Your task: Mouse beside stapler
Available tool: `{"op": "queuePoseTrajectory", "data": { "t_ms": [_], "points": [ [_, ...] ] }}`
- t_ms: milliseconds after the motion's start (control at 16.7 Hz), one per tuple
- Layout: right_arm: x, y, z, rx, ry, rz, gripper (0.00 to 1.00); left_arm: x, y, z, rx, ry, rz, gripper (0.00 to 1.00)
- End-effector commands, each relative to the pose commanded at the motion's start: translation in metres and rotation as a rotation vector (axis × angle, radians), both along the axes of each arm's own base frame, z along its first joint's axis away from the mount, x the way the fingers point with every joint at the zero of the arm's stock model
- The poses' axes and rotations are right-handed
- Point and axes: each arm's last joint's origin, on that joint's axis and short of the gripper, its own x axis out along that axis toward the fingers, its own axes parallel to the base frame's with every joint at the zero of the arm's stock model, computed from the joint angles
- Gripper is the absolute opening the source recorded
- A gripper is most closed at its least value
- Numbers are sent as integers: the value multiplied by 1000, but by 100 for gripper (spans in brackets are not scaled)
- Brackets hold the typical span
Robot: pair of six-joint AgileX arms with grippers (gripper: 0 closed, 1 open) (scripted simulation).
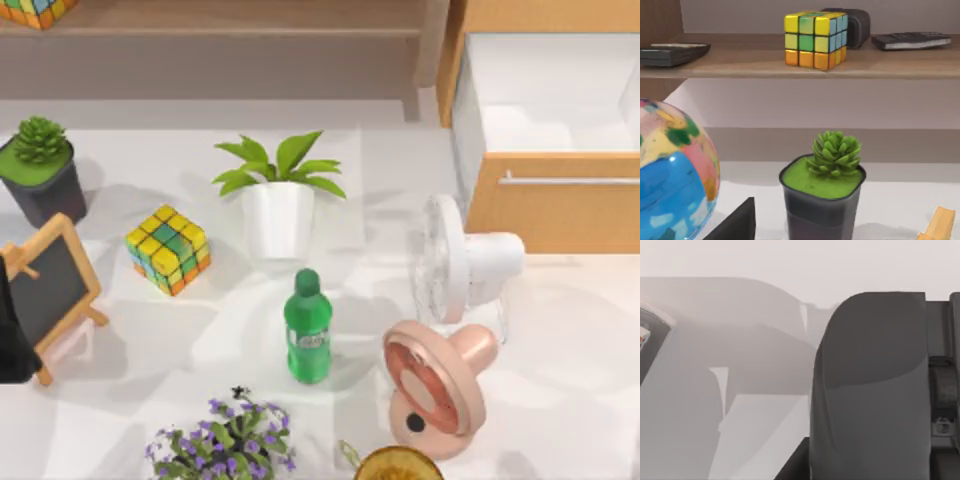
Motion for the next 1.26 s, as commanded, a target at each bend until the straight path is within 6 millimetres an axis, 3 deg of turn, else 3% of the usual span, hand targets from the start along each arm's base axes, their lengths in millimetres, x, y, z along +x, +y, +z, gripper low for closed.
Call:
{"op": "queuePoseTrajectory", "data": {
  "t_ms": [120,900,1260],
  "points": [
    [0,0,0,0,0,0,0,0,0,0,0,0,0,100],
    [0,0,0,0,0,0,98,0,0,0,0,0,0,100],
    [0,0,0,0,0,0,100,0,0,0,0,0,0,100]
  ]
}}
